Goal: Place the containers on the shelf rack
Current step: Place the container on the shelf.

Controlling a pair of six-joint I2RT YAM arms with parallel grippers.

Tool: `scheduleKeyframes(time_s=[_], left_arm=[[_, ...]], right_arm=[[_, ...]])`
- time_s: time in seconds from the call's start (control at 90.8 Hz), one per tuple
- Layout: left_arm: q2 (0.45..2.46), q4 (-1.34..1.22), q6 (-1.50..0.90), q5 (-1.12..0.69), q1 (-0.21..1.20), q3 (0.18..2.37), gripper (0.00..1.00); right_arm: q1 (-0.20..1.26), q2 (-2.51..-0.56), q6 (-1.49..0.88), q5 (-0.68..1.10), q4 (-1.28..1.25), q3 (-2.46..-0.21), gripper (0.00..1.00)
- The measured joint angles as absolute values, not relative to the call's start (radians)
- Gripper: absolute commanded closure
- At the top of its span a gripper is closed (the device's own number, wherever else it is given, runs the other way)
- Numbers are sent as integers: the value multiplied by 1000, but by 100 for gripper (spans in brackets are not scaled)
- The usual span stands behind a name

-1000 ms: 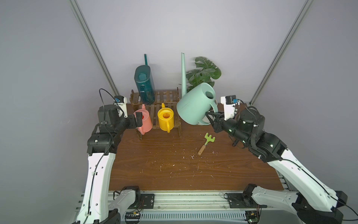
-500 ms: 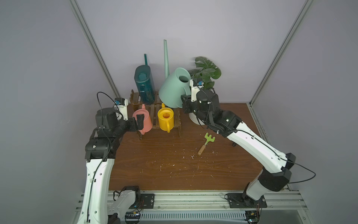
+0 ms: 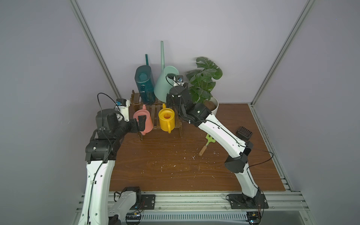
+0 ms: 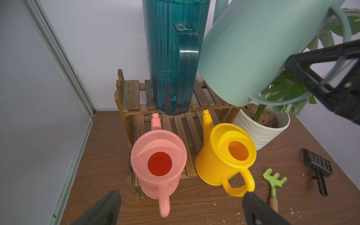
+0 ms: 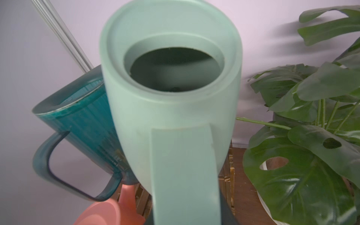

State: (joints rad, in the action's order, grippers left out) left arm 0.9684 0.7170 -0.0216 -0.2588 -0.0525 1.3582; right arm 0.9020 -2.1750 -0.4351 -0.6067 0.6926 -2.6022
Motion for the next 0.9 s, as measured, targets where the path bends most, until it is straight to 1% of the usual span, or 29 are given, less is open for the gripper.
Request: scheduleKeyframes(time_s=[0.572, 0.738, 0.903], left_arm=[[955, 717, -21, -285, -52, 1346, 0], [954, 717, -21, -287, -52, 1346, 0], [954, 717, -21, -289, -52, 1345, 0]], right_arm=[[902, -2237, -443, -672, 694, -2614, 91], [896, -2248, -443, -677, 688, -2614, 88], [891, -2248, -446, -686, 680, -2614, 84]])
